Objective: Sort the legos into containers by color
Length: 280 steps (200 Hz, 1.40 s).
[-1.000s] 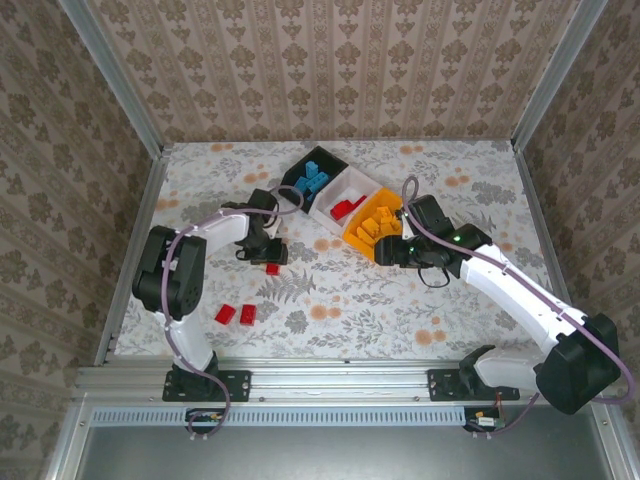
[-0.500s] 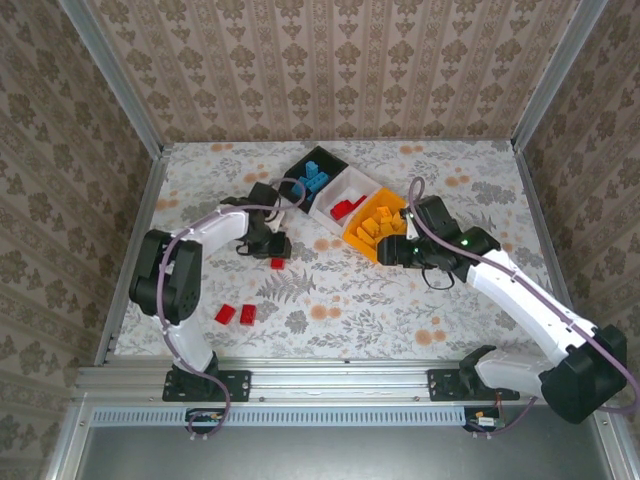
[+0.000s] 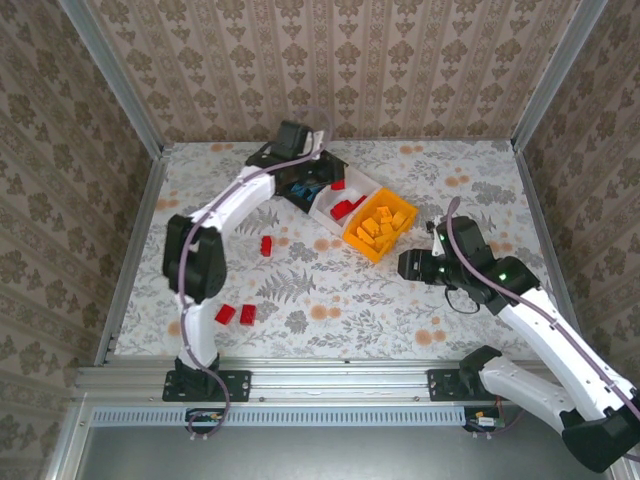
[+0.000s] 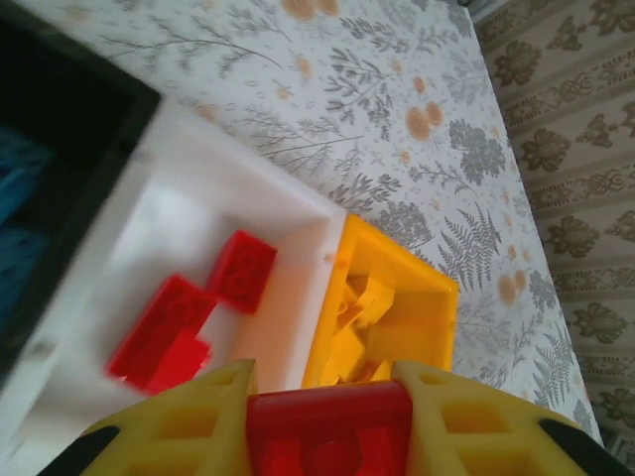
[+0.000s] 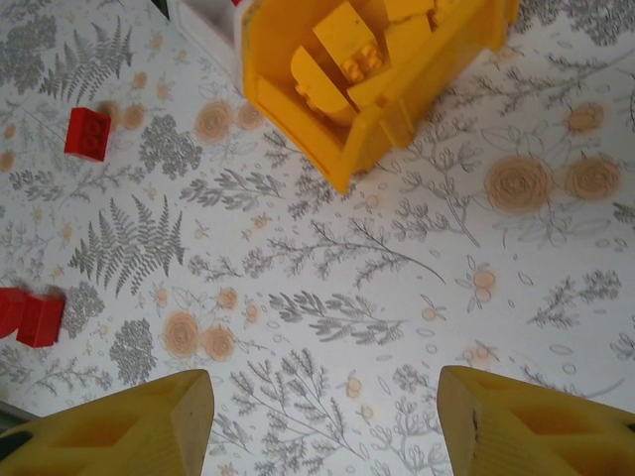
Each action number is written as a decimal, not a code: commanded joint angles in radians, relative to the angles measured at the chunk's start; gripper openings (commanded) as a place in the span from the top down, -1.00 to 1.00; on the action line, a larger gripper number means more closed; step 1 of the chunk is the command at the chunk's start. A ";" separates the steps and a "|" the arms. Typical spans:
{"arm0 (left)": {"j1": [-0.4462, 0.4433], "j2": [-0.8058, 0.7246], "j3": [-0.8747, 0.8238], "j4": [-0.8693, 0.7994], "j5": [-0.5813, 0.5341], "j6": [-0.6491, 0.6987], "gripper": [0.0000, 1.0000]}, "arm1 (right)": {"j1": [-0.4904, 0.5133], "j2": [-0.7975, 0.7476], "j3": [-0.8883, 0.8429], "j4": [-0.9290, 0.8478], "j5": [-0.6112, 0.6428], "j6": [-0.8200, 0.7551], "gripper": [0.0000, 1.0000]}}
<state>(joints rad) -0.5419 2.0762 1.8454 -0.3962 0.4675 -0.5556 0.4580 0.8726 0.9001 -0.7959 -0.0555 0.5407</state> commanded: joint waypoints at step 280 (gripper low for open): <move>-0.032 0.286 0.407 -0.238 -0.079 0.074 -0.04 | -0.010 -0.124 -0.067 -0.084 0.034 0.043 -0.34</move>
<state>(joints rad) -0.5816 2.3947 2.2330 -0.5900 0.4152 -0.5339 0.4541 0.7517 0.8509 -0.8791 -0.0296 0.5697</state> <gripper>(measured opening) 0.520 0.668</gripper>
